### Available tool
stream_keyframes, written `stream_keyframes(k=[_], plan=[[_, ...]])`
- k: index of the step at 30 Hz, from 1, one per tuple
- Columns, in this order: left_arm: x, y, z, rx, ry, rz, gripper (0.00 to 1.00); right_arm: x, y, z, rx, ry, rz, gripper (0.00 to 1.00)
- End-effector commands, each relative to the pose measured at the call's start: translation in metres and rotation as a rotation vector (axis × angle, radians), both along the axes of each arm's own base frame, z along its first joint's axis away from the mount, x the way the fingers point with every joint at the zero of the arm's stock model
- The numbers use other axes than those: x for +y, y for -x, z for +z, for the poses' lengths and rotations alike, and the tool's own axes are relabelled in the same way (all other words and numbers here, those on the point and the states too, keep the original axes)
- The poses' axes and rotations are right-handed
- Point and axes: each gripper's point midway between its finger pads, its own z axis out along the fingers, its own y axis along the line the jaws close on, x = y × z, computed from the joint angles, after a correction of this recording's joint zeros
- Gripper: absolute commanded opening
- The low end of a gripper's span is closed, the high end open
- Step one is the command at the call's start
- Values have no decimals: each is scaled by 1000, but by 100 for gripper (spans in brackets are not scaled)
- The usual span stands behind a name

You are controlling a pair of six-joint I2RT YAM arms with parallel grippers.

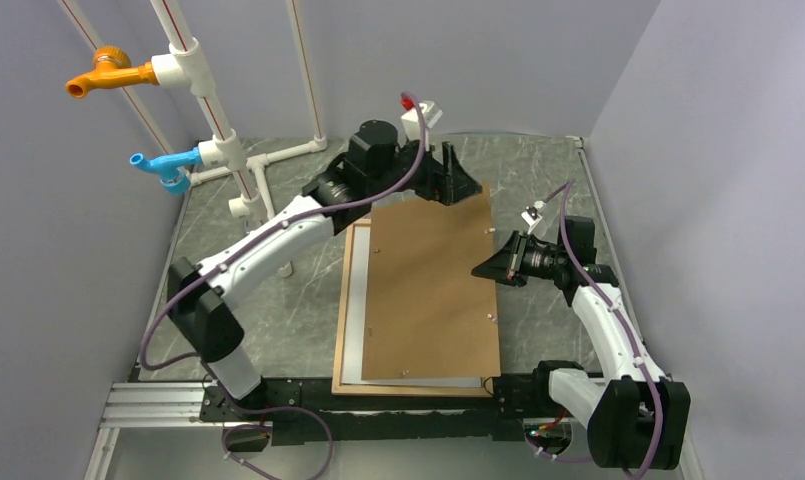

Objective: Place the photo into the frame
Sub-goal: Adjust the photo frame item, then place the photo frame item in the photo frame.

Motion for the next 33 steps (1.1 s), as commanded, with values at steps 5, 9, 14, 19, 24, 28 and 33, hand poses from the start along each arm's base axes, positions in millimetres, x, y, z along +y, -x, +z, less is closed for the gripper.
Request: stream_keyframes(k=[5,9,14,19,24,28,33], plan=[[59,0,-7,-45,-128,201,87,2,-15,14,-49,-33,3,0],[86,7,-52,30,-245,275,87,1,-18,12,-24,-32,-8,0],[124,16,-108,134,-348,366,85,1,-21,6,33,-29,-7,0],[163,27,-163,260,-409,438,82,0,-23,2,88,-13,4,0],[210,38,-207,360,-547,569,81,1,-26,2,121,-23,14,0],[241,46,-228,424,-602,665,80,1,-25,-2,152,-20,15,0],[252,56,-254,491,-629,663,78,4,-18,-1,163,-21,22,0]])
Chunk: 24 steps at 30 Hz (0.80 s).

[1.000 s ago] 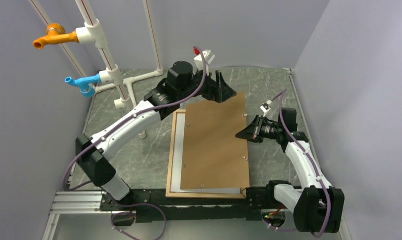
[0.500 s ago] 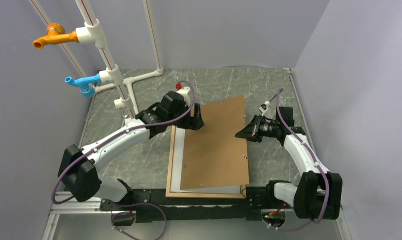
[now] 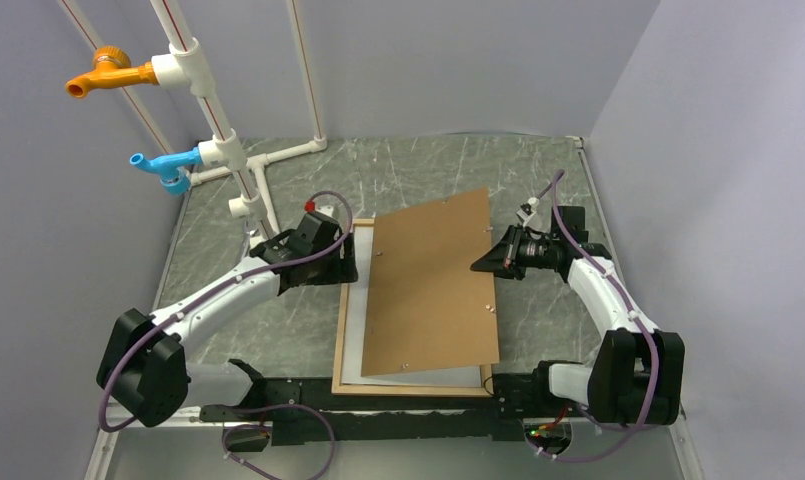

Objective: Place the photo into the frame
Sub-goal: Place the photo frame item in the photo frame.

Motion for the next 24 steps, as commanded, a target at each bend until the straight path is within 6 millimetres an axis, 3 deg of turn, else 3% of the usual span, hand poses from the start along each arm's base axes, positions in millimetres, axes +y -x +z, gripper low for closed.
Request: stream_keyframes(k=[1,5,24], plan=[[12,6,-17,37,-4,50,78,8,6,21,-16,-41,35,0],[13,13,-32,72,8,52,77,14,14,22,-10,-56,45,0],[1,12,-58,111,87,33,78,29,28,22,21,-81,96,0]])
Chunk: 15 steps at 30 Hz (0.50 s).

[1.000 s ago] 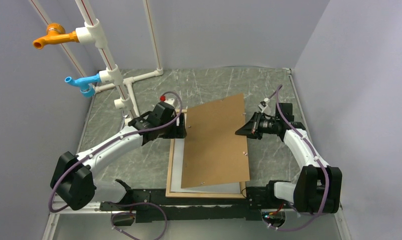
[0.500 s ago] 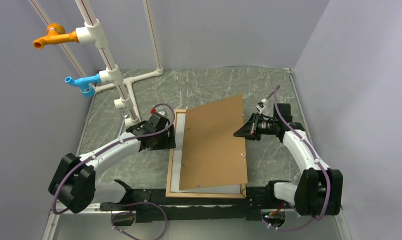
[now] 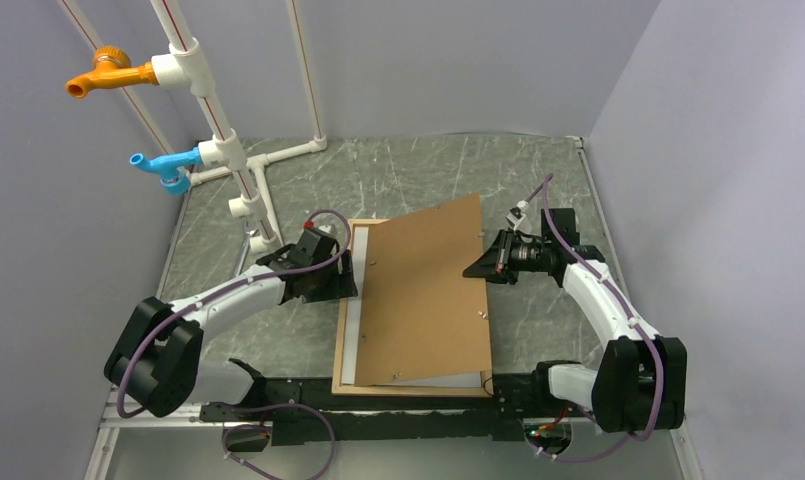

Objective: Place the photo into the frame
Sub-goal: Place the photo frame item in the photo frame.

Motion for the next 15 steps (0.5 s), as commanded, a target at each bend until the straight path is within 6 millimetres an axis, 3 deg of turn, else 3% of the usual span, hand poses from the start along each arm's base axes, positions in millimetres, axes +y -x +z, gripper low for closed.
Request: stream_keyframes(k=[1,15], plan=[[-9,-6,0,-9,48,-2,79,9,10,16,-8,-67,35,0],[-28,-12,-2,-7,108,-71,80,16,-3,-24,13,-1,49,0]])
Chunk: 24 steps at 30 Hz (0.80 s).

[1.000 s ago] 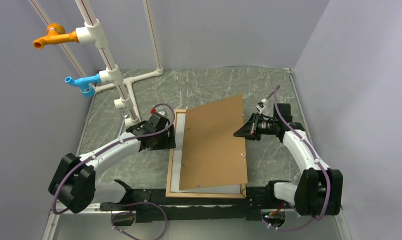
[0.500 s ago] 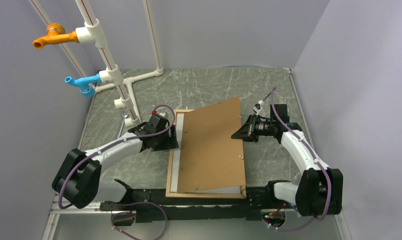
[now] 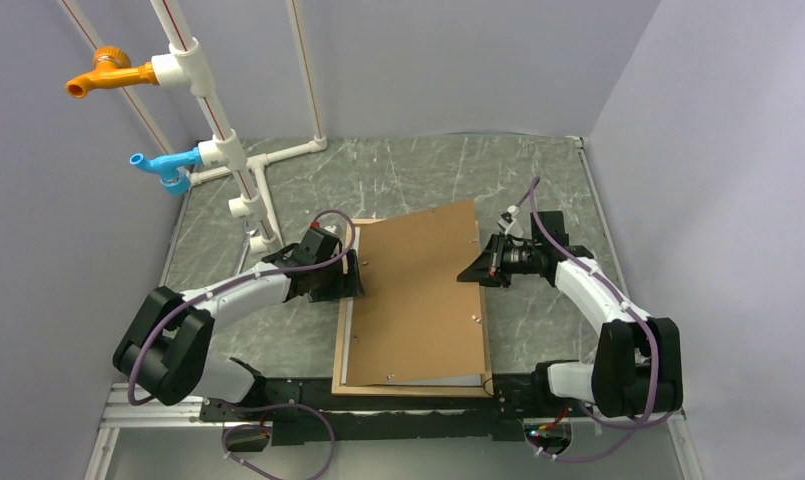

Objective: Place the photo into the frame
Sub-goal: Place the photo frame item in the photo frame.

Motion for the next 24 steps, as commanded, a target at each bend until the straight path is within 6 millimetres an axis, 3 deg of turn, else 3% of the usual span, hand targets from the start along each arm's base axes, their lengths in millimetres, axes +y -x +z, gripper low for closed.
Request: stream_keyframes(k=[1,7,13,16,24], plan=[[-16,-10,7,-30,65,-43,80,12,-3,-4,-24,-8,32,0],[-19,-10,7,-25,76,-52,80,25,2,-21,-7,26,69,0],[-17,-10,12,-39,69,-56,80,20,1,-40,-4,100,61,0],[-14,-11,16,-52,59,-51,81,19,0,-45,2,112,59,4],[-20,-9,22,-57,100,-55,81,21,6,-55,13,136,41,4]])
